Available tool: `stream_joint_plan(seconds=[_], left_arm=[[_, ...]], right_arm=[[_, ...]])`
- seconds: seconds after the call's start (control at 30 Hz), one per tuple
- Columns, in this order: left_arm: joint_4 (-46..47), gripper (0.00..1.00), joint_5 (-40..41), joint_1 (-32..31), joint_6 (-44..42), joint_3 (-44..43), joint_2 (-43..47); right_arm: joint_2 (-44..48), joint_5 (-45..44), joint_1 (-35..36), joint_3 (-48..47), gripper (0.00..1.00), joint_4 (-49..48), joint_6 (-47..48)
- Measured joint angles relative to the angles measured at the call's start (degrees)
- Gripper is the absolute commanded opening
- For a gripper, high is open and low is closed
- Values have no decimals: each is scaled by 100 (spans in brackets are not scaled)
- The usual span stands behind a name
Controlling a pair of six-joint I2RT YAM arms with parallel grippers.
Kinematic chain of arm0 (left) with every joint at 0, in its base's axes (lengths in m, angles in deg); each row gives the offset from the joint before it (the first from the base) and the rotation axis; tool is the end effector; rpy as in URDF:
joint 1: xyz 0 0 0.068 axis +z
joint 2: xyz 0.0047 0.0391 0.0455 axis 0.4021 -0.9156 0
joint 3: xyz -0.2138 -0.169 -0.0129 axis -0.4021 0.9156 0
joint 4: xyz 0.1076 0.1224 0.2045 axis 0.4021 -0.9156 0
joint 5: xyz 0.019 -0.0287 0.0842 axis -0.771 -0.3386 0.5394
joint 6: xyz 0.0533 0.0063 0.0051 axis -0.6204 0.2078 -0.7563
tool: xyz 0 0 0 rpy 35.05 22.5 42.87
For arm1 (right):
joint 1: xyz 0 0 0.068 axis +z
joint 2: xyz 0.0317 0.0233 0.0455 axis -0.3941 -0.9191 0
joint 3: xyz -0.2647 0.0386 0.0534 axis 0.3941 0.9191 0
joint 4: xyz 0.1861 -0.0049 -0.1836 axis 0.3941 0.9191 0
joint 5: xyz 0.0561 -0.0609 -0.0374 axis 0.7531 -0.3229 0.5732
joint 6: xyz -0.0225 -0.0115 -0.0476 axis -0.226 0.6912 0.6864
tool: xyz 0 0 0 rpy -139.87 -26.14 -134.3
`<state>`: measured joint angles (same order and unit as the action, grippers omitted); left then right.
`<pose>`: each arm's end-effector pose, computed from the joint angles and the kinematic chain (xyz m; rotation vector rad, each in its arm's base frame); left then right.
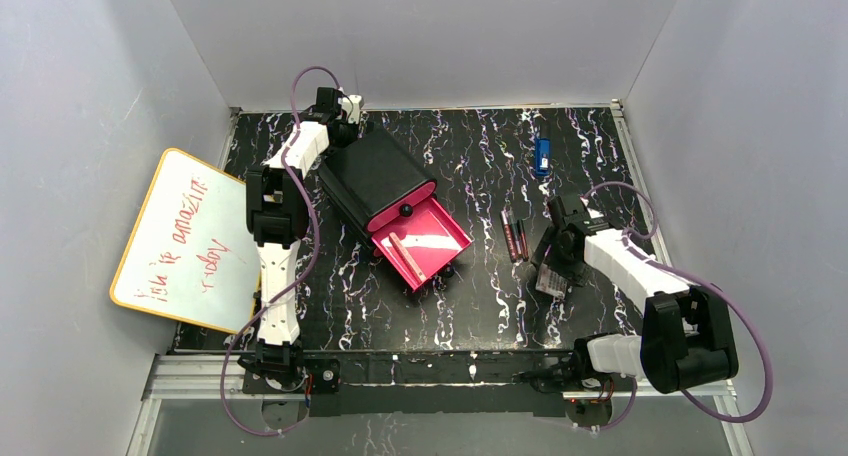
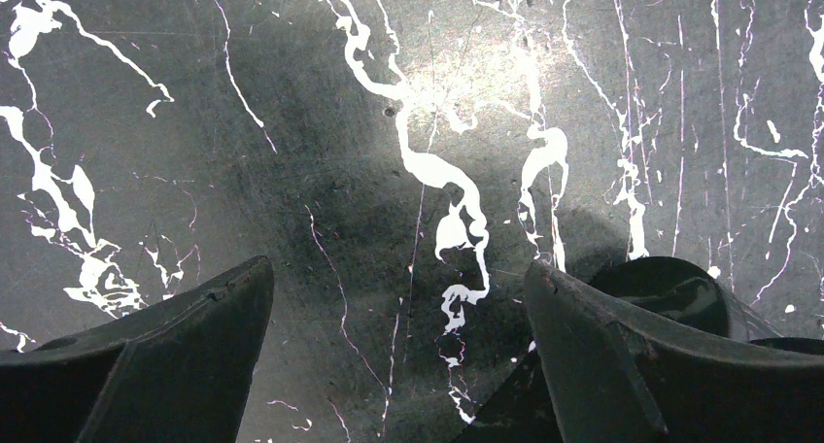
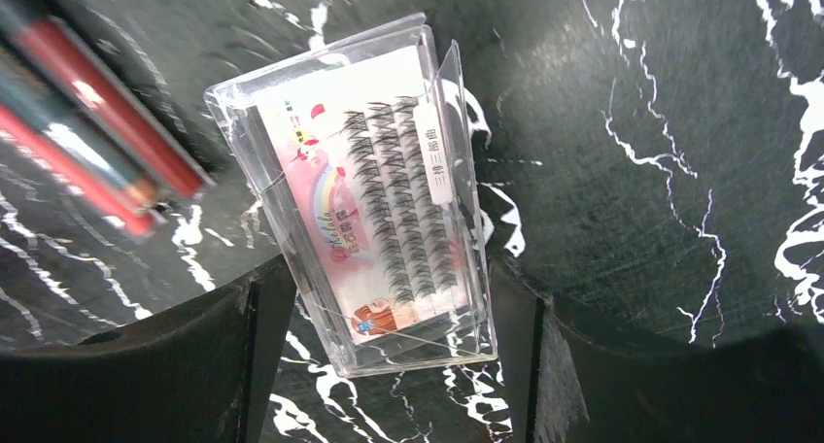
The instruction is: Organize the makeup
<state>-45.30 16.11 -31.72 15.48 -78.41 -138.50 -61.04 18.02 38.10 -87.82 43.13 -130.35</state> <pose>0.5268 -0.0803 0.1907 0.3369 2.3825 -0.2399 0.2084 0.0459 0.1769 0.6758 2.6469 -0.1095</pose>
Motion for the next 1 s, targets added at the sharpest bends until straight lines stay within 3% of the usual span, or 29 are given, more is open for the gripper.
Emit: stream_joint_plan(seconds=[0.4, 1.0], left_arm=[[0, 98, 0, 0, 0, 0, 0], [0, 98, -2, 0, 0, 0, 0]], right_arm=[[13, -334, 726, -791, 78, 299, 37], [-39, -315, 1097, -186, 79, 269, -317]])
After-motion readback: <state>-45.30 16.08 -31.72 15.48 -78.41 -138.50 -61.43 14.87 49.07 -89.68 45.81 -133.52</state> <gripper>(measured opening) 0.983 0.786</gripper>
